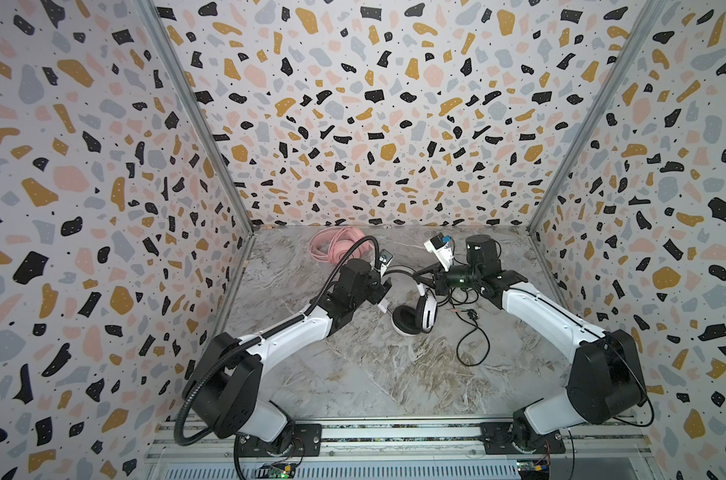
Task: Wrap the headphones
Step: 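Grasp the headset earcup with the left gripper while the right holds the headband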
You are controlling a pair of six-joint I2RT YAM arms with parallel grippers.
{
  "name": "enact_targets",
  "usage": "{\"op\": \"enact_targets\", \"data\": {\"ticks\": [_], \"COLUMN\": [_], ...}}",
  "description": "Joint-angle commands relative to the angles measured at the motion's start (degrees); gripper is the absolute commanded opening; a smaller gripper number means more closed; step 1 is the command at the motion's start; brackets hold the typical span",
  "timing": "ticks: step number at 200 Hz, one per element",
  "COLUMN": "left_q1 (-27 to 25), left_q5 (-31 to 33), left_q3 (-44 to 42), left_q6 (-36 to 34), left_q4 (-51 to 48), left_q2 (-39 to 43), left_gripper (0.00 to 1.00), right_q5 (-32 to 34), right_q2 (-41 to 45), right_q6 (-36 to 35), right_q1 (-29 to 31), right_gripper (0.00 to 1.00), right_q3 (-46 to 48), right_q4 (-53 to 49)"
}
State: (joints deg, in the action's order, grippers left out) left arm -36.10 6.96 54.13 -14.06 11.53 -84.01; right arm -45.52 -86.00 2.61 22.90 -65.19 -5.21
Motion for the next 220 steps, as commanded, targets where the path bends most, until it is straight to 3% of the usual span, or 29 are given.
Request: {"op": "enact_targets", "data": {"ticks": [1,40,87,130,152,198,220], "left_q1": [-0.20,-0.20,-0.29,-0.29,-0.38,-1.08,-1.17], "left_q5": [-1.23,-5.01,-8.16,-6.35,-7.36,-8.28,-6.90], "left_q3": [-1.64,-4.38,-0.68,1.50,1.59,2.56,3.03], "left_q6": [-4.73,-8.62,-11.34,-12.61,-12.61,-12.39,-11.76], "left_q4": [8.77,11.32,6.32,4.29,3.47,-0.96,-2.08], "left_q2": [2.71,3.52,0.72,-0.38,0.00,-0.52,-0.71], "left_gripper": [0.72,0.72,0.71,0.67,0.57,0.19,0.10], "right_q5": [0.12,-1.56,-4.64,-5.33,-5.19,-4.97,-4.95], "right_q2": [0.60,1.42,1.02,1.30,1.42,1.57,1.80], "right_q6": [-3.16,-2.33,-4.09,-6.52,-7.14,-4.07,-2.17], "right_q1": [0.31,0.46,1.65,3.20,3.38,3.38,3.30], "right_gripper": [0.01,0.01,0.00,0.01,0.01,0.01,0.02], "right_q3": [-5.06,-4.95,-6.89,-8.08,-8.29,-7.97,-7.15], "right_q4": [-4.43,-3.90,-7.27,-10.97,-11.67,-7.66,-4.73]}}
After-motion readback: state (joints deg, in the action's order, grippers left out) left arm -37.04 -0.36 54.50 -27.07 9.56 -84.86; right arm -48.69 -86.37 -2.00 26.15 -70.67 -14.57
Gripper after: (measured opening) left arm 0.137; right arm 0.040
